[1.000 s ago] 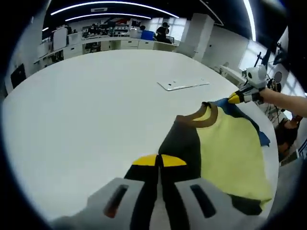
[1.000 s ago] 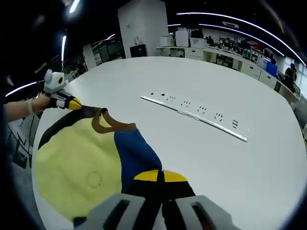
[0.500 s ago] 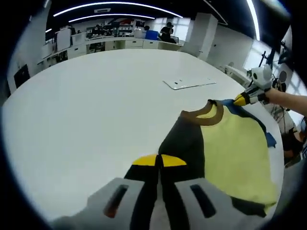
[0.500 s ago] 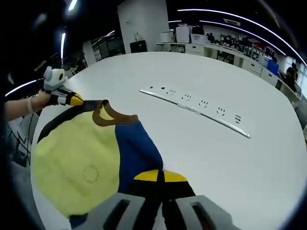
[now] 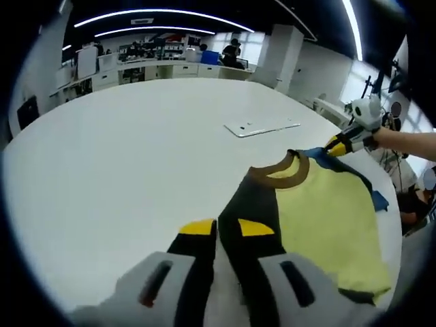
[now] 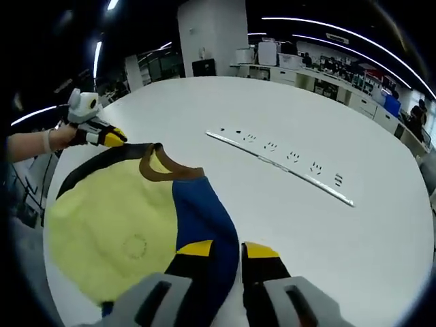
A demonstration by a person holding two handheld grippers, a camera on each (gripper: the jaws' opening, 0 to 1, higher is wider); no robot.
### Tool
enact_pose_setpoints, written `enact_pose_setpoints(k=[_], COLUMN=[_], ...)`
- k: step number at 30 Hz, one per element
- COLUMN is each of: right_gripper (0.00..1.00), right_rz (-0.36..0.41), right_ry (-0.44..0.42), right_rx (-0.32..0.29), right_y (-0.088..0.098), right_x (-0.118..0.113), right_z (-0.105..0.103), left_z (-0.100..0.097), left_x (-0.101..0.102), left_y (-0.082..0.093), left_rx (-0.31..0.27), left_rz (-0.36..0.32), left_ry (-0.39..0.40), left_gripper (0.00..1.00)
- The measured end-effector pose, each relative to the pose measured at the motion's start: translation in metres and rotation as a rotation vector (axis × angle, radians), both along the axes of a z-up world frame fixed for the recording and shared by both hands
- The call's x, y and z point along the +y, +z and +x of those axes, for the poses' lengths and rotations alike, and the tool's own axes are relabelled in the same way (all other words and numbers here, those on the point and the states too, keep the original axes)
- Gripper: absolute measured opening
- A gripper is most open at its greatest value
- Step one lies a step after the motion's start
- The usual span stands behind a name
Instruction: Fold the garment on the visible template until the final outline fits inside the template.
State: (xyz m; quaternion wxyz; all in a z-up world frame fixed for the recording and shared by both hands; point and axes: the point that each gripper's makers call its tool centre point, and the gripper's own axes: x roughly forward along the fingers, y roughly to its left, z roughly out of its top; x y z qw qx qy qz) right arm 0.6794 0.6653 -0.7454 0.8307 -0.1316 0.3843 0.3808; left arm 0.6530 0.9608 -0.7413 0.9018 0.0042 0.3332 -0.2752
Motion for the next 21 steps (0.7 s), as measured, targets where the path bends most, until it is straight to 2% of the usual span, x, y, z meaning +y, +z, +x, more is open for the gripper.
enact_pose_setpoints(k=[3, 6, 7, 8, 10, 11, 14, 17, 21], right_gripper=[0.28, 0.35, 0.41, 0.5, 0.66, 0.71, 0.8, 0.88, 0.93], right_rz=[0.015, 0.041, 0.05, 0.065, 0.081, 0.085, 0.109, 0.123, 0.144], right_ry=[0.022, 0.019, 0.018, 0.019, 0.025, 0.032, 0.039, 0.026, -0.013], right_rx=[-0.002, 0.01, 0.008, 0.007, 0.008, 0.002, 0.003, 0.0, -0.018], right_y=[0.008, 0.011, 0.012, 0.014, 0.016, 0.017, 0.021, 0.025, 0.034], right_x=[0.0, -0.002, -0.002, -0.002, -0.002, -0.002, -0.003, -0.007, -0.014], right_z=[-0.011, -0.024, -0.028, -0.034, -0.046, -0.051, -0.068, -0.08, -0.091], left_z=[-0.001, -0.006, -0.007, -0.008, -0.009, -0.011, -0.021, -0.032, -0.045], left_x=[0.003, 0.003, 0.003, 0.003, 0.005, 0.001, -0.001, -0.005, -0.008], left_y=[0.006, 0.015, 0.018, 0.021, 0.03, 0.039, 0.051, 0.059, 0.071], left_rx=[-0.038, -0.064, -0.074, -0.086, -0.14, -0.159, -0.177, -0.185, -0.209], left_rz=[0.037, 0.02, 0.019, 0.015, 0.019, -0.028, -0.06, -0.078, -0.102], left_ry=[-0.026, -0.033, -0.037, -0.044, -0.046, -0.04, -0.06, -0.091, -0.112], left_gripper=[0.34, 0.52, 0.58, 0.67, 0.83, 0.91, 0.99, 0.99, 0.99])
